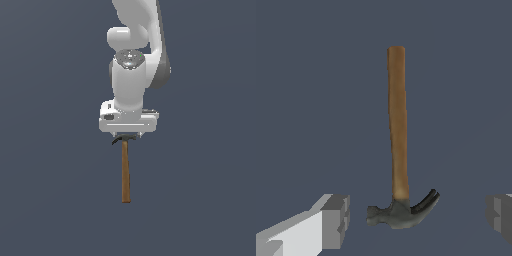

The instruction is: Pick up the object and move it to a goal position.

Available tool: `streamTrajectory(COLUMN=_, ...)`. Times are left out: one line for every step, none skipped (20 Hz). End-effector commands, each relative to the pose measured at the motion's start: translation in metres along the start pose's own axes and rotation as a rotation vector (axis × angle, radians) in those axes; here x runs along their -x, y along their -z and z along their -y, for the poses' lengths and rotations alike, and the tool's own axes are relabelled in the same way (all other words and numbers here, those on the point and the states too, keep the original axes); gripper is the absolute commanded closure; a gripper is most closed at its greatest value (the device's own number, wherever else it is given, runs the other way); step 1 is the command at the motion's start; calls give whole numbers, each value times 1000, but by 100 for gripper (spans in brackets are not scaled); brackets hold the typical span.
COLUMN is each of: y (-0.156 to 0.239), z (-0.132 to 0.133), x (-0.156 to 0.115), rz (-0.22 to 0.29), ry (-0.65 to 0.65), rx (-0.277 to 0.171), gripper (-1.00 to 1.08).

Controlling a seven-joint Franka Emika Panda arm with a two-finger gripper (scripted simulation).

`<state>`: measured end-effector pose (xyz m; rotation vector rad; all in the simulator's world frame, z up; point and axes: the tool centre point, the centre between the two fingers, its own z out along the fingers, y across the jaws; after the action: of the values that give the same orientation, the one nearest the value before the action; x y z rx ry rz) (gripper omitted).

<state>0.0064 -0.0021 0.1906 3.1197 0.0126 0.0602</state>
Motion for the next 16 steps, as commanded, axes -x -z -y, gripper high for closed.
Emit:
streamTrajectory(y=0, z=0, x=0, rz=0, ry=0, rx=0, gripper=-92)
streamTrajectory(y=0, z=0, x=0, rz=0, ry=1, rx=1, gripper=-92)
streamTrajectory(y=1, z=-1, x=-1, rz=-1, ry=2, rx=3, gripper=-92)
streamTrajectory(y=3, z=-1, x=-2, rz=-3, ry=5, rx=6, gripper=-92)
streamTrajectory(y=5, z=-2, x=-3, rz=-6, ry=8, rx=10, gripper=-92)
streamTrajectory(y=8, z=-3, x=-4, rz=-9, ry=13, rx=15, gripper=-92)
streamTrajectory(y=11, z=-4, x=-6, rz=-12, ry=18, rx=21, gripper=-92)
streamTrajectory(y=13, z=-5, x=-7, rz=-14, ry=21, rx=25, gripper=-92)
streamTrajectory(y=15, z=-6, x=-7, rz=-16, ry=24, rx=28, gripper=-92)
streamTrajectory(y=16, z=-6, x=-8, rz=-17, ry=25, rx=30, gripper=-92)
streamTrajectory(y=16, z=-6, x=-8, rz=-17, ry=25, rx=30, gripper=-92)
streamTrajectory(y=16, z=-6, x=-8, rz=-17, ry=25, rx=29, gripper=-92)
streamTrajectory(y=15, z=-6, x=-7, rz=-16, ry=24, rx=28, gripper=-92)
streamTrajectory(y=14, z=-6, x=-8, rz=-16, ry=23, rx=28, gripper=-92)
streamTrajectory(y=13, z=-6, x=-8, rz=-15, ry=22, rx=28, gripper=-92)
streamTrajectory(y=11, z=-6, x=-9, rz=-15, ry=20, rx=27, gripper=-92)
